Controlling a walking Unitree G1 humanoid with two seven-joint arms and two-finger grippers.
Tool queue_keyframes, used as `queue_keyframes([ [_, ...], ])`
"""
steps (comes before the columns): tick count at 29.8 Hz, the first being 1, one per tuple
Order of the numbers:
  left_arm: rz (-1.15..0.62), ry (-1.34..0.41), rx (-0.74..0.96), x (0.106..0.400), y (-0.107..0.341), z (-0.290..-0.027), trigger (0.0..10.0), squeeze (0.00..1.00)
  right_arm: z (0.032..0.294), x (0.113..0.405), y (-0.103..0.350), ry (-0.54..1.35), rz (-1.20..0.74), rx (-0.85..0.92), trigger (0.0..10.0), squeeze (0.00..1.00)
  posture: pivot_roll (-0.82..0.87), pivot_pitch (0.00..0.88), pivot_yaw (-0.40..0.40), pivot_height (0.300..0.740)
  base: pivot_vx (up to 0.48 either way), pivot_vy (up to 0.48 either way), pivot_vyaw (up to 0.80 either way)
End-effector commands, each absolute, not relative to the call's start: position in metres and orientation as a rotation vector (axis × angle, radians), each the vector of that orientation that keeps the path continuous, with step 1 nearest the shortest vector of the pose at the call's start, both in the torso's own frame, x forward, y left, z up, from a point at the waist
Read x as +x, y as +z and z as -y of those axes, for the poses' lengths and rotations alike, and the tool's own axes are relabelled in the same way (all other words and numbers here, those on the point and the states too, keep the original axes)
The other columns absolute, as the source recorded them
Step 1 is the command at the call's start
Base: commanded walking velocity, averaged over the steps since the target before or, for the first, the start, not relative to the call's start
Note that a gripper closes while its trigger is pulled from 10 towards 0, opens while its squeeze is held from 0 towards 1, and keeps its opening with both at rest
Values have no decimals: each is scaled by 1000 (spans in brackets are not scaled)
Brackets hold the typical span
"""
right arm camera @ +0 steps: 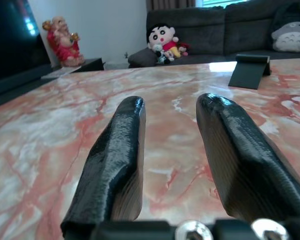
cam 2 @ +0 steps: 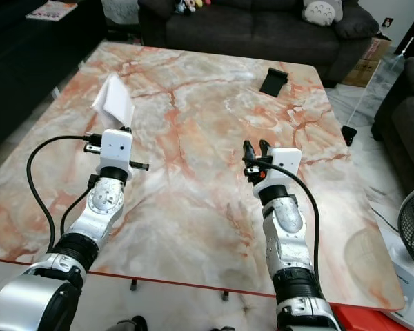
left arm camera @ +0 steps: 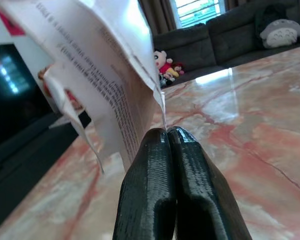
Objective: Picking trash to rubbish bin
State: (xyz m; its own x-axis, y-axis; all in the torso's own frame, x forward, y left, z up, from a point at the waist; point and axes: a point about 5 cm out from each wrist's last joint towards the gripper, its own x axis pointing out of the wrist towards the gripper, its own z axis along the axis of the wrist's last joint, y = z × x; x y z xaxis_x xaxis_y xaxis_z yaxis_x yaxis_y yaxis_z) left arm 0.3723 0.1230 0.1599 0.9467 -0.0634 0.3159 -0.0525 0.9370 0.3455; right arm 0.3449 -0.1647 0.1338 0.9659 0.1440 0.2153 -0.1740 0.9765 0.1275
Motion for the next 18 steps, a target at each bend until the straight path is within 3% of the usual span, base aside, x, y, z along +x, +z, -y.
queue_keyframes([
  [1,319,-18,394,373,158,-122,10000,0,165,347,136,145,220,162,10000,0,-86,0,-10,740,0,0,0],
  [18,283,24,250,371,152,-123,10000,0,156,355,137,139,231,185,10000,0,-89,0,-6,740,-15,0,0],
])
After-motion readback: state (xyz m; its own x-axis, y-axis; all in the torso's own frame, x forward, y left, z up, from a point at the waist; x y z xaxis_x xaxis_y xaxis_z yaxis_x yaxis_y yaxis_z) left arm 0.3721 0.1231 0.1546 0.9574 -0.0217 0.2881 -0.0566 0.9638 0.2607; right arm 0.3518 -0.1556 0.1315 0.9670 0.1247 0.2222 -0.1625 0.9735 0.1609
